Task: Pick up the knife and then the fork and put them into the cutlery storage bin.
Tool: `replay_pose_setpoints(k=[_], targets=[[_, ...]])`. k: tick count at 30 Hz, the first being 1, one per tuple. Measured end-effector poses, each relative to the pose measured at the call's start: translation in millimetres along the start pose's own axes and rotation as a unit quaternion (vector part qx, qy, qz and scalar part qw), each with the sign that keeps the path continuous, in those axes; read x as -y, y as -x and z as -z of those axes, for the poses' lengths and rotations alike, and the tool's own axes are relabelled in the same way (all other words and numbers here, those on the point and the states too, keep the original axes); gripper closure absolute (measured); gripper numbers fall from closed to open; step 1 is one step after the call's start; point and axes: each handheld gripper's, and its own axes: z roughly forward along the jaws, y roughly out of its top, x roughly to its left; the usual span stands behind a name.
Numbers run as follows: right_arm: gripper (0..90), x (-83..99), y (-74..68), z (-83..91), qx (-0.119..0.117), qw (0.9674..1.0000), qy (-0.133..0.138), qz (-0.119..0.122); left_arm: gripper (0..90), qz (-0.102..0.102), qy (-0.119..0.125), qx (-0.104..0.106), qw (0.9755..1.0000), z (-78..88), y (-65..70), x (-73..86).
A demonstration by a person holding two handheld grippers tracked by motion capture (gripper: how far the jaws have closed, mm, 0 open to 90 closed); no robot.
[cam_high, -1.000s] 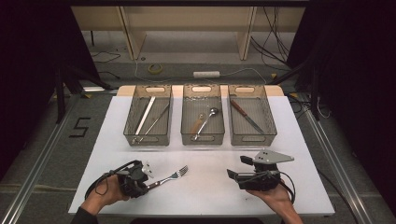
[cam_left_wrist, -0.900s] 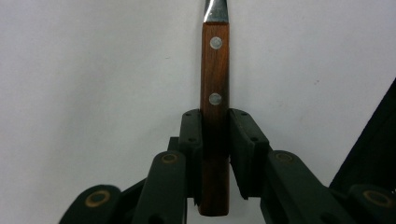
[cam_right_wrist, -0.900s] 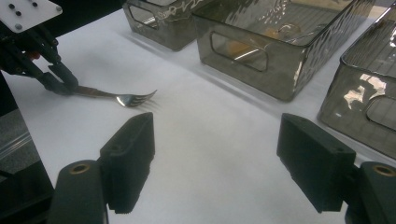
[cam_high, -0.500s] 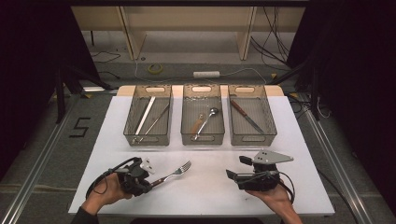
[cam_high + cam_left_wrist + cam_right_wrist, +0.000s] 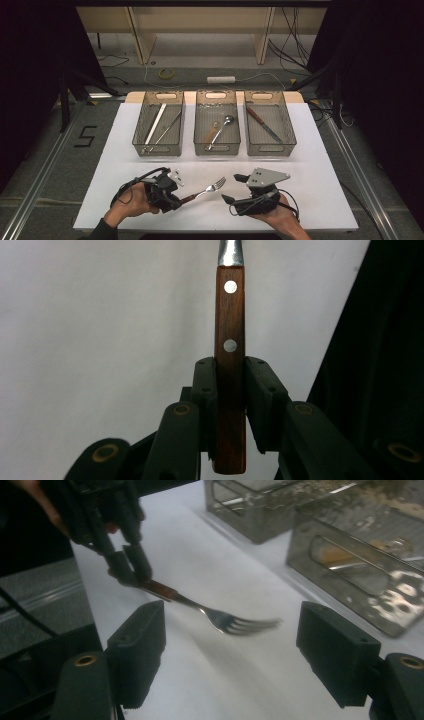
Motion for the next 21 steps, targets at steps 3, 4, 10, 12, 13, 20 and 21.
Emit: replay_pose_setpoints(k=[3, 4, 10, 12, 13, 20, 21], targets=[[28.9, -1.5, -8.5, -9.2, -0.01, 0.9994, -0.015, 0.03, 75.5, -0.007, -0.004, 0.008, 0.9999, -3.0, 3.5, -9.4], [28.9, -1.5, -11.0, -12.4, -0.013, 0.9989, -0.021, 0.039, 75.5, -0.012, -0.007, 0.009, 0.9999, -3.9, 4.4, -12.4], [29.9, 0.0, -21.8, -29.6, -0.019, 0.995, -0.053, 0.083, 75.5, -0.021, -0.019, 0.025, 0.9993, -10.8, 8.1, -25.9], [30.7, 1.5, -23.2, -35.5, -0.019, 0.9926, -0.065, 0.101, 75.4, -0.025, -0.021, 0.026, 0.9991, -12.1, 9.3, -30.6], [31.1, 2.4, -23.3, -38.3, -0.018, 0.9917, -0.071, 0.106, 75.5, -0.028, -0.022, 0.028, 0.999, -12.0, 9.5, -33.1], [34.2, 3.7, -30.0, -49.1, -0.012, 0.9847, -0.092, 0.148, 75.5, -0.04, -0.02, 0.033, 0.9984, -9.8, 14.6, -47.6], [34.6, 4.0, -30.6, -50.2, -0.012, 0.9842, -0.094, 0.15, 75.4, -0.041, -0.019, 0.035, 0.9984, -10.3, 15.5, -49.3]])
